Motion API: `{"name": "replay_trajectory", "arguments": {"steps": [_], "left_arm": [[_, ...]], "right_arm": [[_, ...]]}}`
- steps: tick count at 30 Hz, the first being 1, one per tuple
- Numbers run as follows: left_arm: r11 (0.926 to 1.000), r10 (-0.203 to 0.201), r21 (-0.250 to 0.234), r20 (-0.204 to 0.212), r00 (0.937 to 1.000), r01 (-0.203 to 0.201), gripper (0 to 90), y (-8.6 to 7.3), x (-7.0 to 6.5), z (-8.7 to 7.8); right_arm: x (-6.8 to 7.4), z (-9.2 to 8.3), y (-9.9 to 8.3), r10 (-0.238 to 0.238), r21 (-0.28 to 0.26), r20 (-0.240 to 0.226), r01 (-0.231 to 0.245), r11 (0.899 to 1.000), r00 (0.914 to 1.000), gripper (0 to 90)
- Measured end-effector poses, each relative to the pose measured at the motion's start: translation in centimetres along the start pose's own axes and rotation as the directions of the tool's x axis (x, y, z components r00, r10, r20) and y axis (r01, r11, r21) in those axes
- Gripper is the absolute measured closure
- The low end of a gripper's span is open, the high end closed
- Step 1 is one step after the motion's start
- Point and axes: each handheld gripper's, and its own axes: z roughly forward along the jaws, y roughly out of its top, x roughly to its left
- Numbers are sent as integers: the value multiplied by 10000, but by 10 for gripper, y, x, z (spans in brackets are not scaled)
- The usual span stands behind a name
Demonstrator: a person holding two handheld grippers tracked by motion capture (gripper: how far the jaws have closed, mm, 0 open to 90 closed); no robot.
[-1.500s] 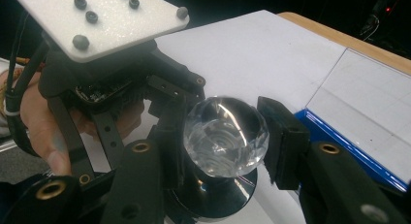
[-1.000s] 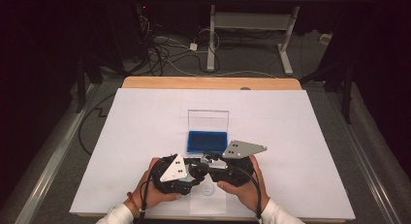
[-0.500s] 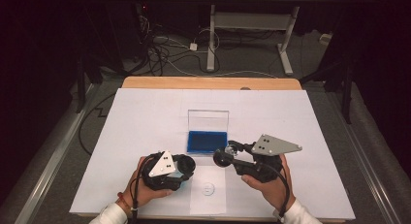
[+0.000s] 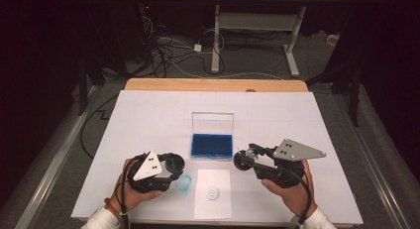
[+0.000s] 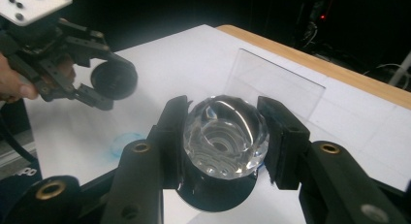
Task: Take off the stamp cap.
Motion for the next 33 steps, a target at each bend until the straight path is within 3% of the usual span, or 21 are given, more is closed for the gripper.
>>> {"name": "replay_trajectory", "arguments": {"steps": [14, 33], "left_arm": [[9998, -182, 56, -386, 9991, 184, 365, -12, 5, -14], [9967, -799, 95, -704, 9943, 808, 365, -40, 11, -31]], "right_arm": [[-8, -9, -7, -26, 168, 334, 20, 9999, 9994, 575], [-14, 1, -14, -188, 681, 664, 143, 9976, 9976, 575]]}}
